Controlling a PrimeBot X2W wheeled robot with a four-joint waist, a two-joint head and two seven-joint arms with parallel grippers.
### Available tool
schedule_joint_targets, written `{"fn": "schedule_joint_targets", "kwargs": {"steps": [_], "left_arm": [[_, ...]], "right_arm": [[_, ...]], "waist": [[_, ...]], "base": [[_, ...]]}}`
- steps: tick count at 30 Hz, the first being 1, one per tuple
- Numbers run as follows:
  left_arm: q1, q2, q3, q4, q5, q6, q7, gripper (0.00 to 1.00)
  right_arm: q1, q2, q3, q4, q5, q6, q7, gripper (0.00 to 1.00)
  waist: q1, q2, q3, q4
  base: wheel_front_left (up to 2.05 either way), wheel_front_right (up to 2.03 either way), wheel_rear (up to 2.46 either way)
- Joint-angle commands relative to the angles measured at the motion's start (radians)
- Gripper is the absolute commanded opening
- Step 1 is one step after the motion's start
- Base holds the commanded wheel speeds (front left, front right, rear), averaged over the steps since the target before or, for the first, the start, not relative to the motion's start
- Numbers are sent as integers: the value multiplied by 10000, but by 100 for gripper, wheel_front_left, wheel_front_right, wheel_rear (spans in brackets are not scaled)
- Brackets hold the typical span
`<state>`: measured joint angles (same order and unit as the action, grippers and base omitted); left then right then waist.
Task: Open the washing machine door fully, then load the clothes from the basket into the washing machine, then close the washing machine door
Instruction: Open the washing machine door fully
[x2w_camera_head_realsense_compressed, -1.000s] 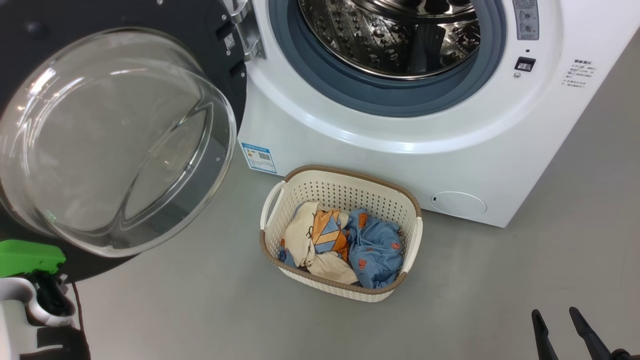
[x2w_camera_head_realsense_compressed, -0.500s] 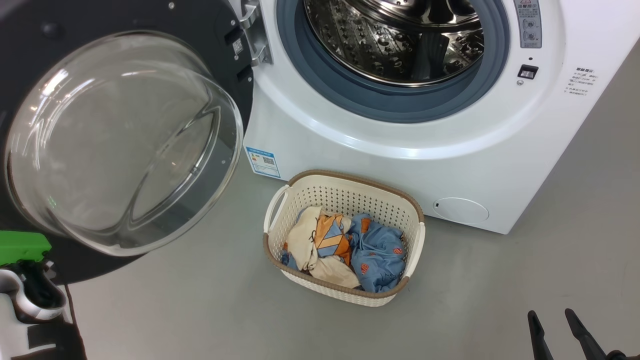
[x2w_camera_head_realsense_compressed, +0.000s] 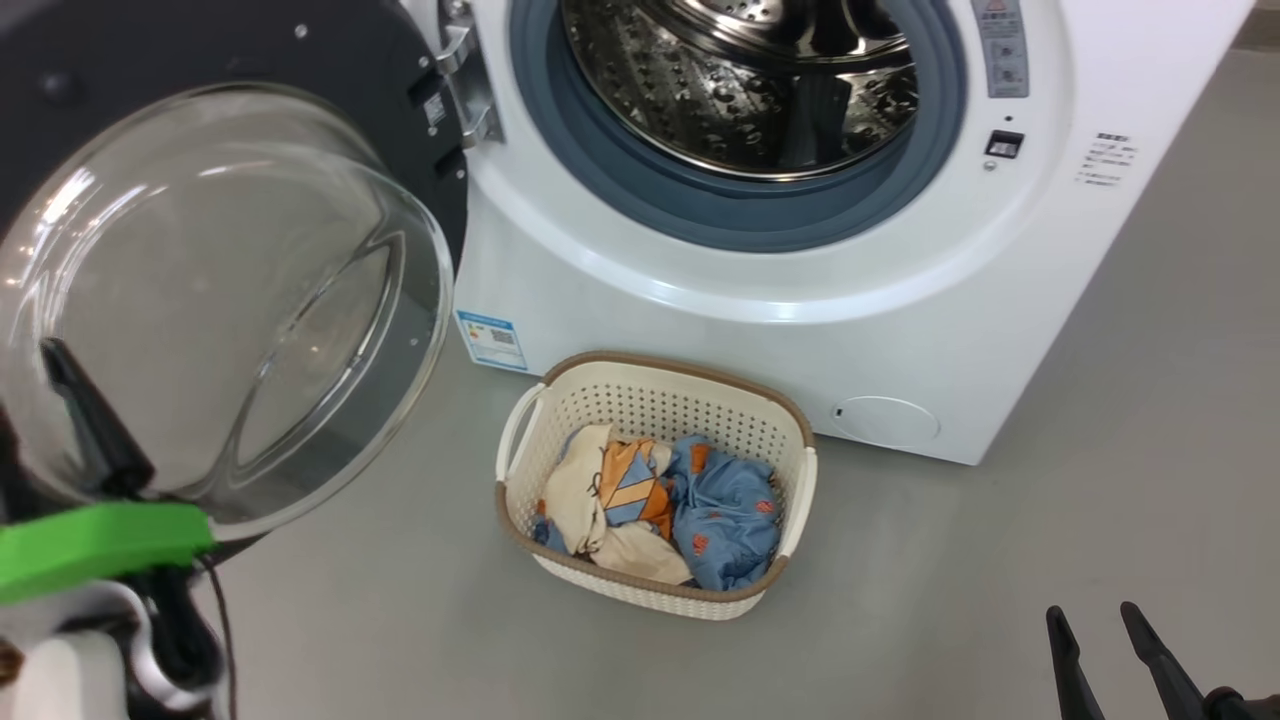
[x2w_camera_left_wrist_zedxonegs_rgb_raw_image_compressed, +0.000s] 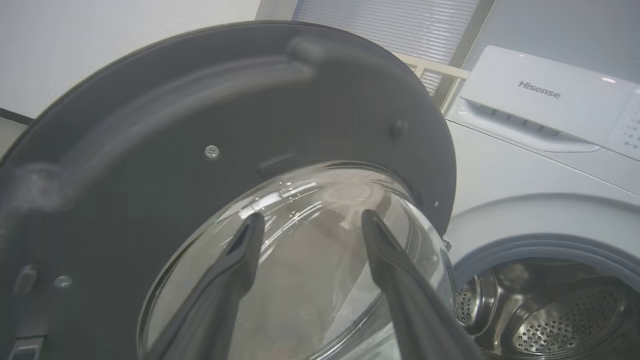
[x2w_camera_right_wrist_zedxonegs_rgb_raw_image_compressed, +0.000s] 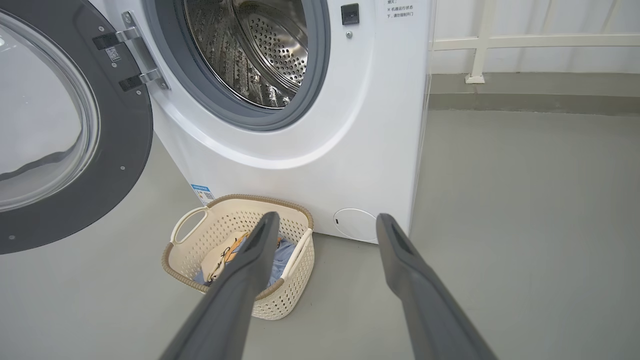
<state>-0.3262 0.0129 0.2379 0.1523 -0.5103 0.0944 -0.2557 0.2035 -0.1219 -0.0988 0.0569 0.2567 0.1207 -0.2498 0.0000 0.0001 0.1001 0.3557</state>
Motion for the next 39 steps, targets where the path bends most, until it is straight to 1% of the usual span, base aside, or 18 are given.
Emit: {"fn": "schedule_joint_targets", "kwargs": {"steps": [1,4,7,10,17,18,21,25,33,36,39], "left_arm": [[219,374,2,-557,-2,108,-61,100],[839,374,-573,-1231,90,198,-61,100],[1425,374,-1032,-1605,260,195,-61,100],[2013,393,-1402,-1606,491,-31,-61,100],[3097,575,-1675,-1425,949,-435,-61,100],[3282,612,-1773,-1450,1158,-576,-61,100],[3526,576,-1931,-1559,1394,-867,-61,100],[3933,542,-1957,-1529,1862,-1181,-61,100],[4618,440,-1769,-1697,2518,-1608,-61,100],[4943,406,-1694,-1841,2611,-1737,-61,100],[5131,390,-1623,-1923,2622,-1761,-61,100]], "right_arm": [[-243,-110,273,-274,-21,100,-120,100],[-240,-87,255,-318,-57,100,-120,100],[-212,-73,288,-353,-110,100,-120,100],[-193,-62,341,-408,-174,100,-120,100],[-54,-122,380,-560,-262,100,-120,100],[-68,-178,443,-564,-264,100,-120,100],[-80,-231,579,-604,-275,100,-120,100],[-150,-271,696,-686,-312,100,-120,100],[-143,-222,794,-884,-393,100,-120,100],[-33,-128,678,-950,-441,100,-120,100],[76,-64,538,-974,-448,100,-120,100]], "waist": [[0,-1,-135,-265],[0,-1,-285,-588],[0,-1,-442,-944],[0,-1,-605,-1383],[0,-1,-956,-2421],[0,-1,-976,-2672],[0,-1,-992,-3020],[0,-1,-968,-3526],[0,-1,-1016,-4250],[0,-1,-1072,-4430],[0,-1,-1106,-4485]], "base": [[0,0,0],[0,0,0],[0,0,0],[0,0,0],[0,0,0],[0,0,0],[0,0,0],[0,0,0],[0,0,0],[0,0,0],[0,0,0]]}}
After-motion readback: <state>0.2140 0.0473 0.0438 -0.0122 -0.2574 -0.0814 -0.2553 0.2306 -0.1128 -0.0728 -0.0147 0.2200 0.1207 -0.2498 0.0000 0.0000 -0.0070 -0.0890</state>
